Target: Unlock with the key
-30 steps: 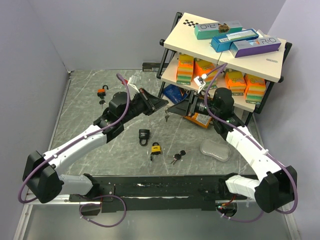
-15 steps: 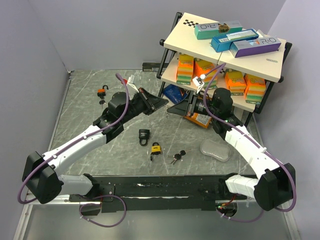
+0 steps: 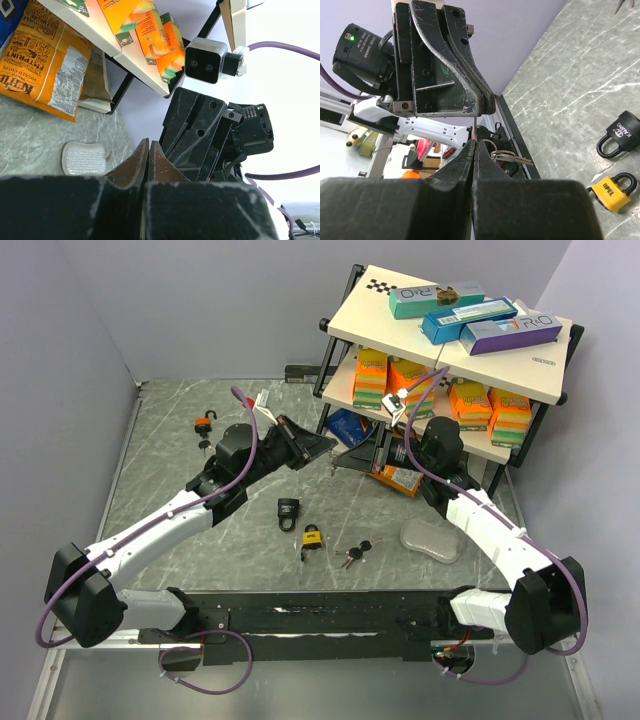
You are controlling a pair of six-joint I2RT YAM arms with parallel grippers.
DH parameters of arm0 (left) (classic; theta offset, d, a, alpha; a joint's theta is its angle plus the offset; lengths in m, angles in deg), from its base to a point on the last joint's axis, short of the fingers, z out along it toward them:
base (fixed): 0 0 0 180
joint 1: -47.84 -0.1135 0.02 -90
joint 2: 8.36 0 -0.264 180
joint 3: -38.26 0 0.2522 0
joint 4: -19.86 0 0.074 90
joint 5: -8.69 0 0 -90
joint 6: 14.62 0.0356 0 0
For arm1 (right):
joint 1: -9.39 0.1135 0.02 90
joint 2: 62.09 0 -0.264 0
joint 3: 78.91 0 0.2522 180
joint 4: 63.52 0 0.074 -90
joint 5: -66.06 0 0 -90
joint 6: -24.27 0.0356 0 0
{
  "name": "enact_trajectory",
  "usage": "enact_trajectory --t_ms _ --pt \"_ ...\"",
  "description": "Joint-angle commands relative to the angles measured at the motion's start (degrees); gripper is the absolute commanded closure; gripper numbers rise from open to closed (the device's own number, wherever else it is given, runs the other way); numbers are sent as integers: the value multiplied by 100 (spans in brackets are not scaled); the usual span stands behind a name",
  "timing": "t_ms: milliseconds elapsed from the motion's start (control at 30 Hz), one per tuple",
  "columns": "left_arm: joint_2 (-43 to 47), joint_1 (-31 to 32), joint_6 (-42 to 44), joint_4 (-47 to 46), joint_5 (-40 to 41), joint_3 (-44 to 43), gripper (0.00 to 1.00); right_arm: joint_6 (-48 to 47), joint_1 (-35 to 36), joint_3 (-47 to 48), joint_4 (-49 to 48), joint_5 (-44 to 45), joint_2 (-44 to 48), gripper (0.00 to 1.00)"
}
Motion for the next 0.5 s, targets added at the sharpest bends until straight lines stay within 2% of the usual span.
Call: enact_trajectory --t_ms 0,67,233,267,333,367,467 --pt "42 5 84 -257 -145 -97 99 17 27 28 -305 -118 22 100" --pt "7 -4 154 -160 -162 -133 99 -79 27 37 -139 -65 74 100" --pt "-20 5 374 208 -49 -317 48 -484 -34 124 433 295 258 100" --pt "-2 5 392 348 4 -344 28 -536 -52 125 512 356 294 100" --pt "50 -4 462 472 162 -379 15 -633 -104 107 732 488 372 100" --pt "85 -13 506 699 241 -396 4 -686 -139 116 811 532 399 100" --pt "261 -65 655 1200 759 -493 1 -853 -341 81 1224 760 584 100"
